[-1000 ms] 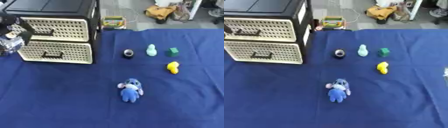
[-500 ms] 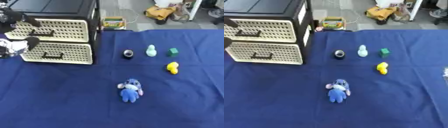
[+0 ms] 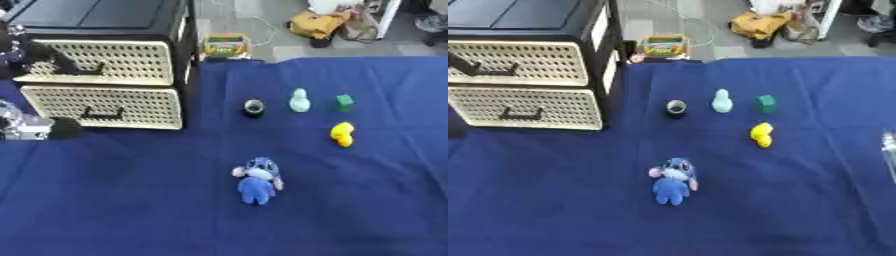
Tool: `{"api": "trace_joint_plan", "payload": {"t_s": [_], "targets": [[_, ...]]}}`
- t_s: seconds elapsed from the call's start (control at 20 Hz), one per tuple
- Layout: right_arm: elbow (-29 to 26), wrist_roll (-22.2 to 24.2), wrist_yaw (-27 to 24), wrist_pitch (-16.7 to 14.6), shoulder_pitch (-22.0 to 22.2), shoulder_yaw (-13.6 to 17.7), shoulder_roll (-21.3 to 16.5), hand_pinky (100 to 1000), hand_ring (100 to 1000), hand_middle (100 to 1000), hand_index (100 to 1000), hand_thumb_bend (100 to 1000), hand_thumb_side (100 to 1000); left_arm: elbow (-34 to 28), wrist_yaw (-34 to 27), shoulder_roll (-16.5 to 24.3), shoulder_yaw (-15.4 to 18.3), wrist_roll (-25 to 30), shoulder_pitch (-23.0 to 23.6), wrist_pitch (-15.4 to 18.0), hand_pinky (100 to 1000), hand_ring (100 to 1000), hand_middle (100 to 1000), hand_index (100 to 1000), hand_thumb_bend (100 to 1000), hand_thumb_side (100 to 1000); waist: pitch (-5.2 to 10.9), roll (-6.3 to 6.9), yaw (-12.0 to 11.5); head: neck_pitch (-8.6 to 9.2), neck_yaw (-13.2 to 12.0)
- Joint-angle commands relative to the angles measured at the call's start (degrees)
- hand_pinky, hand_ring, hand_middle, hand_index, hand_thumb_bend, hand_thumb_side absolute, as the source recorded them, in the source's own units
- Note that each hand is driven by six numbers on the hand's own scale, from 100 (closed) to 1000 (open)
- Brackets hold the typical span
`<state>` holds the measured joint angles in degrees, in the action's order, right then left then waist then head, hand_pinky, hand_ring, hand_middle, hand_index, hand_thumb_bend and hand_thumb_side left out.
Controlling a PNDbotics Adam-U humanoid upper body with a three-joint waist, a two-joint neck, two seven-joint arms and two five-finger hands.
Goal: Pick up objects from table and place into drawer.
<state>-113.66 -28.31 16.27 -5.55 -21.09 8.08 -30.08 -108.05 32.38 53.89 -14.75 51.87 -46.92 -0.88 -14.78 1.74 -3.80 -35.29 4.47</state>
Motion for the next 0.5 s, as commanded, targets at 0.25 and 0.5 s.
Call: {"api": "trace_joint_plan", "payload": {"t_s": [0.25, 0.5], "targets": [[-0.93, -0.19, 0.44, 0.03, -0.06, 0.24, -2.05, 564, 594, 554, 770, 276, 956, 7.74, -2.92, 0.95, -1.59, 0.09, -3.94, 2.25, 100, 100, 100, 913, 763, 1000, 1.17, 0.29, 0.16, -0.93, -0.7], [-0.93, -0.17, 0.56, 0.1, 0.17, 0.21, -2.13, 563, 594, 553, 769, 279, 955, 10.55, -3.81, 0.35, -2.19, 0.09, -6.01, 2.79, 100, 100, 100, 934, 597, 978, 1.15, 0.49, 0.12, -0.82, -0.85]]}}
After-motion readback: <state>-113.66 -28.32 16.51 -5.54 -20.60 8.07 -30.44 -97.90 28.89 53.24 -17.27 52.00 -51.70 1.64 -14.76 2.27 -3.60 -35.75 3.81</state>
